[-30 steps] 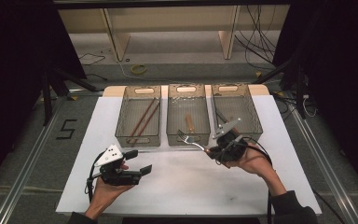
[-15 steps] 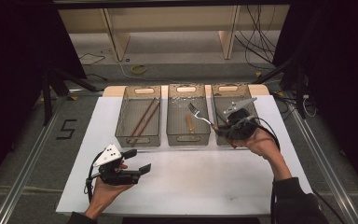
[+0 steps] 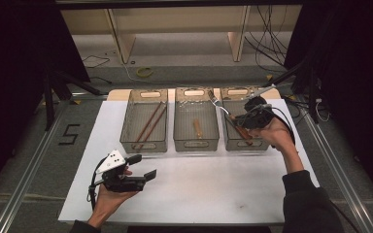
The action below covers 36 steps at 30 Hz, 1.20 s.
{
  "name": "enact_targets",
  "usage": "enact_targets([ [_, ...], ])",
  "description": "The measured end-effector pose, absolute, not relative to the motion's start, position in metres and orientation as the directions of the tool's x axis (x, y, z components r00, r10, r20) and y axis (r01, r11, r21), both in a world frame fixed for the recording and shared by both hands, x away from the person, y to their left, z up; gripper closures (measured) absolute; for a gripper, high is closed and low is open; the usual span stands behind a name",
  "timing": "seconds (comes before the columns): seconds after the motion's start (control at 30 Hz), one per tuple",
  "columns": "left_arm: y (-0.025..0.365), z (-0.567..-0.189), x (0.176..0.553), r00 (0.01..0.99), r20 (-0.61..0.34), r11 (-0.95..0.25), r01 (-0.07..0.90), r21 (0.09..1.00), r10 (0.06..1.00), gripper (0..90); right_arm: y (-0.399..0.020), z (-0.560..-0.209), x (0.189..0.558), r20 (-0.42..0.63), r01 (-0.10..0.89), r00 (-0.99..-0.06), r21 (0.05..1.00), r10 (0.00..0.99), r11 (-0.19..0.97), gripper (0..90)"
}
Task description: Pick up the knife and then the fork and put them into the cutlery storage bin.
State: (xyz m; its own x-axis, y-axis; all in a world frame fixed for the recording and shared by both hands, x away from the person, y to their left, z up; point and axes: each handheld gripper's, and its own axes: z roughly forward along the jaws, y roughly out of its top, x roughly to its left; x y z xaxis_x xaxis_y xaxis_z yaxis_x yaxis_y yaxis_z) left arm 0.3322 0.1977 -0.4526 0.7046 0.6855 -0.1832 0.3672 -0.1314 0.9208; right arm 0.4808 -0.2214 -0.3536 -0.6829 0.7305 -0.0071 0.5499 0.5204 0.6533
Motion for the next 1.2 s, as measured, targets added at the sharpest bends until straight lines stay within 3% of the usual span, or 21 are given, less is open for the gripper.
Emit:
enact_targets([
  [1.2,0.199,-0.453,0.333,0.699,-0.177,-0.133,0.365,0.921,0.692,16.0,-0.247,-0.371,0.528,-0.022,0.688,-0.511,0.589,0.859,0.424,77.7],
])
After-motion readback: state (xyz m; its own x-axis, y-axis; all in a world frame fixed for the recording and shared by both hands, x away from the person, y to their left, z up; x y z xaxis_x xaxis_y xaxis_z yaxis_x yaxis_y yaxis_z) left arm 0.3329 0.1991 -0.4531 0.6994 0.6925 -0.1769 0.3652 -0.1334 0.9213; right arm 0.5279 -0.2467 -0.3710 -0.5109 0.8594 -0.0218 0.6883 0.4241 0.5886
